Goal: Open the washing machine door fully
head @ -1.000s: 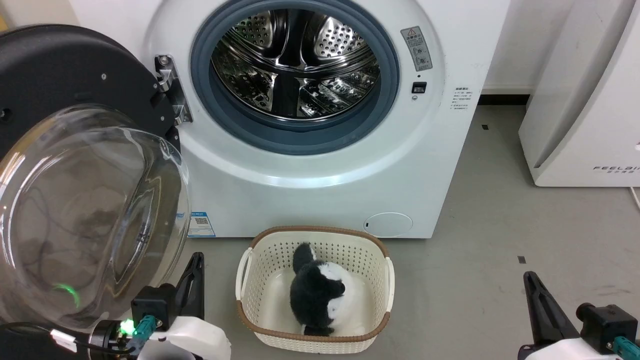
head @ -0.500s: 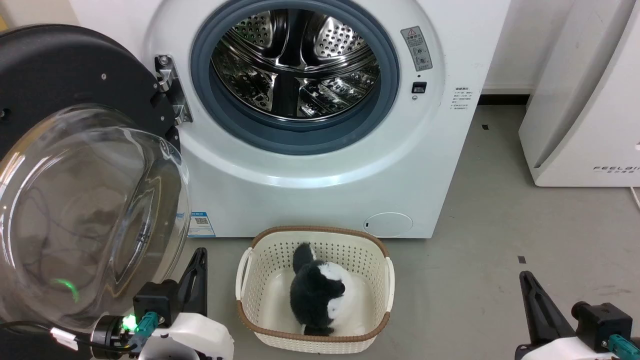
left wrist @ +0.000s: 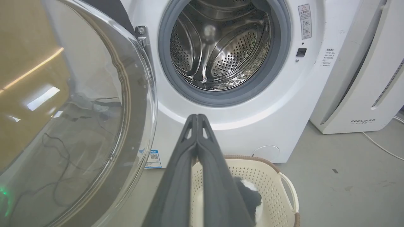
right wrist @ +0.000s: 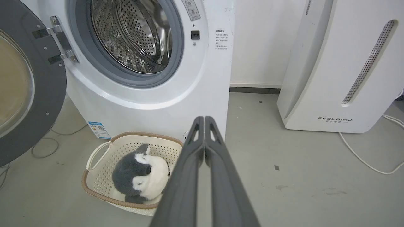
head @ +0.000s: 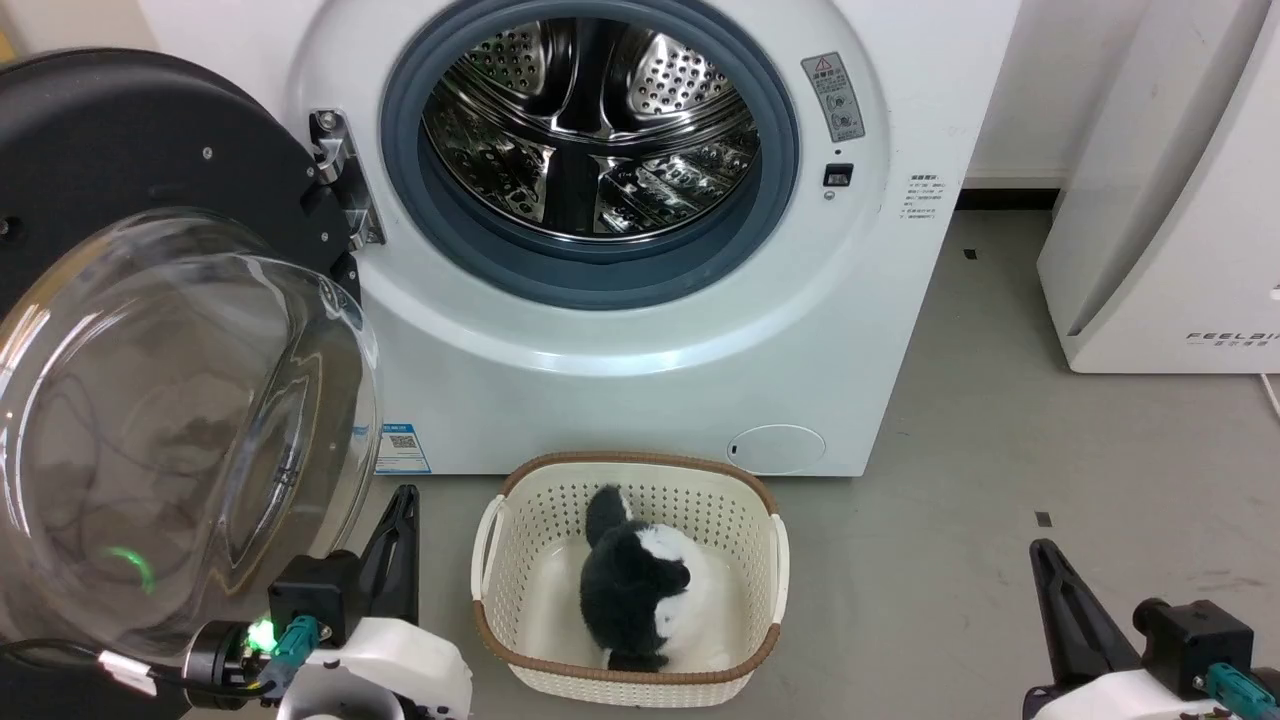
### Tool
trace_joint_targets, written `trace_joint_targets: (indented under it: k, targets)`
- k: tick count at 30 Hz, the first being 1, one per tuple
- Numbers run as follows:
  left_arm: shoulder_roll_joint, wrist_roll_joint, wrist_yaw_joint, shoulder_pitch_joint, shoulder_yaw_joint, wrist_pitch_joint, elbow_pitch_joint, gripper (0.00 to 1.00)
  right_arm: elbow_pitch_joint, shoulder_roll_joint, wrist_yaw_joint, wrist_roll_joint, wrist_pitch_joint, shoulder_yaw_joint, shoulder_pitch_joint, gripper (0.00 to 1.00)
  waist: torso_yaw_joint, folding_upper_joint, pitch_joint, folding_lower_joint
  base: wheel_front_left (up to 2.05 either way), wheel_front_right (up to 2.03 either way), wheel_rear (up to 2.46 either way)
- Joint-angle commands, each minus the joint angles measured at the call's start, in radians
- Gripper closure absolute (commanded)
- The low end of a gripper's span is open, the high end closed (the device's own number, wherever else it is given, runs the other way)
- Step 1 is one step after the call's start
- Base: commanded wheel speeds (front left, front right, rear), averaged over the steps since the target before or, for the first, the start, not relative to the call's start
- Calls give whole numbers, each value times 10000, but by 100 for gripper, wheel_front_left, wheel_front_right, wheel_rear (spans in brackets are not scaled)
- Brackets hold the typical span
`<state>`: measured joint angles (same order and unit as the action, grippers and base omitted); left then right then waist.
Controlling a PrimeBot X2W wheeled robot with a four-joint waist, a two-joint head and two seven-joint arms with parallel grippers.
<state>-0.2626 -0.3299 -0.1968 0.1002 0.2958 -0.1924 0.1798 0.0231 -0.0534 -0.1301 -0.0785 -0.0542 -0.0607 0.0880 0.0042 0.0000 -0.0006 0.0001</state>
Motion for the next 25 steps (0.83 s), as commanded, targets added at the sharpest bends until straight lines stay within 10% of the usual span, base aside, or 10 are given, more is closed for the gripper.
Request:
trace_joint_targets:
  k: [1,25]
  targets:
    - [92,167,102,-180,-135,72,-94,100,-57,9,-2,76,16,21,-166,100,-1,0,0,-1,0,0,0]
    - [605,958,573,-388,-848,539,-525,100,-101,15,-3,255,149,169,-346,100,-11,0,2,-1,0,0,0]
